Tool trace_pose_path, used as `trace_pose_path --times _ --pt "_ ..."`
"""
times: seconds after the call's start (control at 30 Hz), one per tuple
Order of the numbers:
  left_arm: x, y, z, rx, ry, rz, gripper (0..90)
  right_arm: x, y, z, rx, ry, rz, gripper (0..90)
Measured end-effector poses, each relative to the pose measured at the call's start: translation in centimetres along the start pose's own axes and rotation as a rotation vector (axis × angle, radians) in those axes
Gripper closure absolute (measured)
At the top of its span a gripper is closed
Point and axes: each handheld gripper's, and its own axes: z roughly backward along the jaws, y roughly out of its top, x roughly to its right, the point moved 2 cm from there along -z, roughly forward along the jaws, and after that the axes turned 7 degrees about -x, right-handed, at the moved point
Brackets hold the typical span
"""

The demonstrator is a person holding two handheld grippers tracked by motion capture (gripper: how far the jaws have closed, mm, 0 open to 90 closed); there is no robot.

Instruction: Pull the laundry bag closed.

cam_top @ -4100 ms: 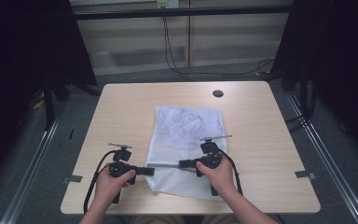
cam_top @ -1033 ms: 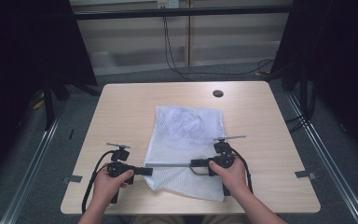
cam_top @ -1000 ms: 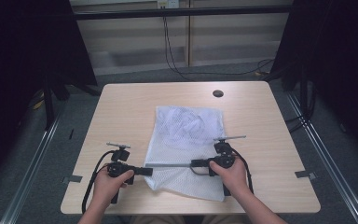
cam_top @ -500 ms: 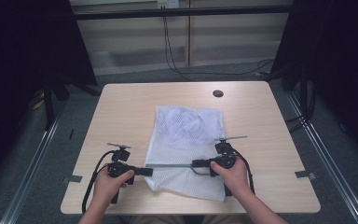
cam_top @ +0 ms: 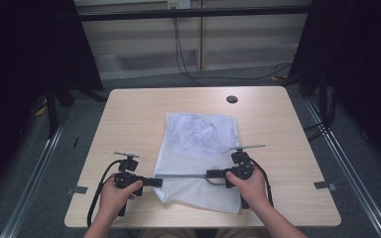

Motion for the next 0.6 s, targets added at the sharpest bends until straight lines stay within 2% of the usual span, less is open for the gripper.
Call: trace_pose_path --times 0.6 --pt "-0.05 -0.03 0.09 -0.001 -0.001 0.004 87.7 0.40 -0.22 0.43 0.007 -0.006 0.008 87.6"
